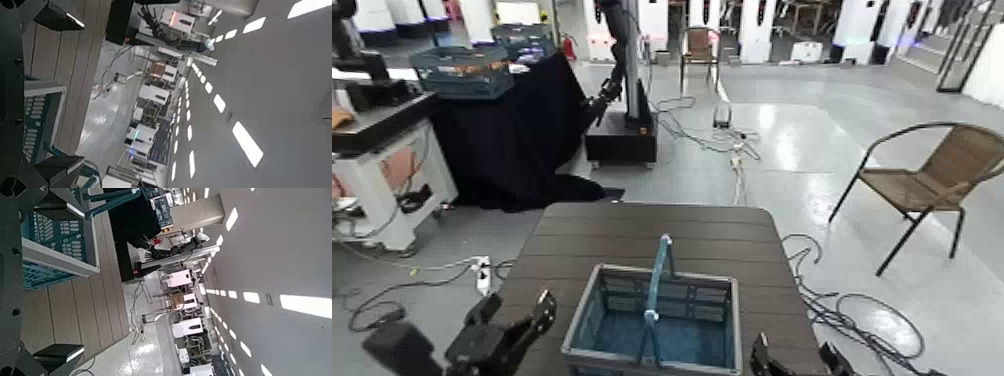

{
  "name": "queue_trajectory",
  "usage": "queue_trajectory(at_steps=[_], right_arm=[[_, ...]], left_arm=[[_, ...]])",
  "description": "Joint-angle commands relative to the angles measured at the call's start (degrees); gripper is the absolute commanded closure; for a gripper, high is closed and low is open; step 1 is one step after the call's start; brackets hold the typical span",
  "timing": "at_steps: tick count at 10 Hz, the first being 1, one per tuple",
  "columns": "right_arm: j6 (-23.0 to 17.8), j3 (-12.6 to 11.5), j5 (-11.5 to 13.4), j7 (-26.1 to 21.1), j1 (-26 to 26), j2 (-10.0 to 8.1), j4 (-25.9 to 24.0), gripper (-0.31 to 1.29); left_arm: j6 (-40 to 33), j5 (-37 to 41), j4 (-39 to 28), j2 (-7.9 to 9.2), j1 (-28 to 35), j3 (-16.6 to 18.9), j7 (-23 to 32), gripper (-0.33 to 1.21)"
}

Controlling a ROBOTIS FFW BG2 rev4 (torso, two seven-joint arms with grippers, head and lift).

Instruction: Place the crate on the table.

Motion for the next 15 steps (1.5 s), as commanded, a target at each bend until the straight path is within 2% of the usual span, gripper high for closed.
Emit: queue_trajectory(at_steps=[1, 2, 4, 15], right_arm=[[-0.2, -0.1, 0.3, 0.0, 0.1, 0.01, 0.0, 0.13], [-0.2, -0.2, 0.4, 0.0, 0.2, 0.01, -0.2, 0.13], [0.0, -0.2, 0.7, 0.0, 0.3, 0.01, -0.4, 0.13], [0.8, -0.2, 1.0, 0.0, 0.2, -0.16, -0.6, 0.13]], left_arm=[[-6.6, -8.2, -0.7, -3.11, 5.4, 0.6, 2.3, 0.1], [-7.8, -11.4, -0.9, -4.43, 7.1, 1.5, 2.4, 0.1], [-9.3, -14.7, -1.5, -5.84, 9.2, 3.0, 3.1, 0.1], [-8.5, -17.2, -2.2, -5.75, 10.3, 2.8, 2.7, 0.1]])
